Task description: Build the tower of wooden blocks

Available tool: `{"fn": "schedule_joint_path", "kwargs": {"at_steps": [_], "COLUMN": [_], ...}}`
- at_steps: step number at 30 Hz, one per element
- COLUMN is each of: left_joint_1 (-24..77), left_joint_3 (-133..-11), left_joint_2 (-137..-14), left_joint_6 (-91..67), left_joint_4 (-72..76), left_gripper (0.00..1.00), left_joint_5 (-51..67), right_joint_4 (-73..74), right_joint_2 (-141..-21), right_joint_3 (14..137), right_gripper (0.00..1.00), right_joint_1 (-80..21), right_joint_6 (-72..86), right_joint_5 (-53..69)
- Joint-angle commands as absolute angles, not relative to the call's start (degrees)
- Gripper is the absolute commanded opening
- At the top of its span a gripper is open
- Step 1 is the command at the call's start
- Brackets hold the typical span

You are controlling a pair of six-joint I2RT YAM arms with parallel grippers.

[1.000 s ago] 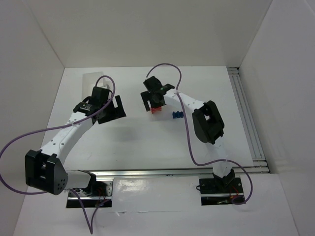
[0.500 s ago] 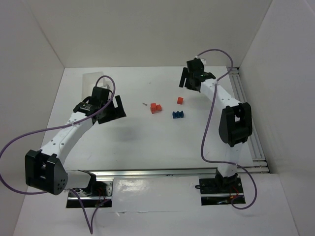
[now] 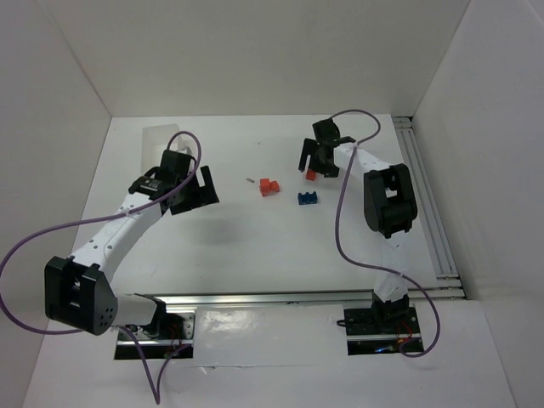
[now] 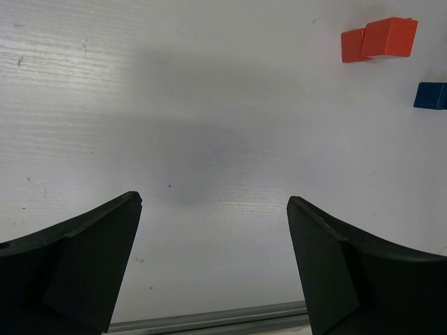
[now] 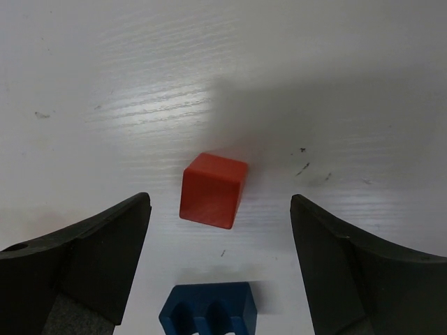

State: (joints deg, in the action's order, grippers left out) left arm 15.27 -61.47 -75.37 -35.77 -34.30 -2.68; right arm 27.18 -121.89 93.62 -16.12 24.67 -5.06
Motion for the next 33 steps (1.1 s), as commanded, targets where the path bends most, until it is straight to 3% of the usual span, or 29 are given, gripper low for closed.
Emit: {"fn": "schedule_joint_path", "kwargs": {"at_steps": [1, 12, 20, 29, 33], "left_joint_1": [15.6, 15.6, 15.6, 16.6, 16.6], "left_joint_3": [-61.3, -60.7, -60.7, -60.7, -60.7], "left_joint_2": [-75.7, -75.7, -76.2, -76.2, -76.8], "left_joint_6": [-34.8, -34.8, -34.8, -35.3, -35.3], "left_joint_4": [-33.5, -33.5, -33.5, -33.0, -33.0], "left_gripper": [0.99, 0.99, 0.99, 0.99, 0.99], "left_joint_5": [-2.9, -2.9, -2.4, -2.4, -2.9], "right_joint_4": [25.0, 22.3, 24.6, 34.1, 31.9], "right_joint_2": [-123.3, -124.9, -121.7, -131.1, -132.2], "right_joint_3": [96.7, 102.0, 99.1, 111.1, 111.7], "right_gripper": [0.88, 0.87, 0.84, 0.91, 0.91], "right_joint_1": [-18.1, -22.5, -22.0, -24.1, -25.2], "right_joint_6": [25.5, 25.5, 22.9, 10.5, 8.4], "right_joint_5": [-2.6, 4.8, -3.1, -5.4, -4.8]}}
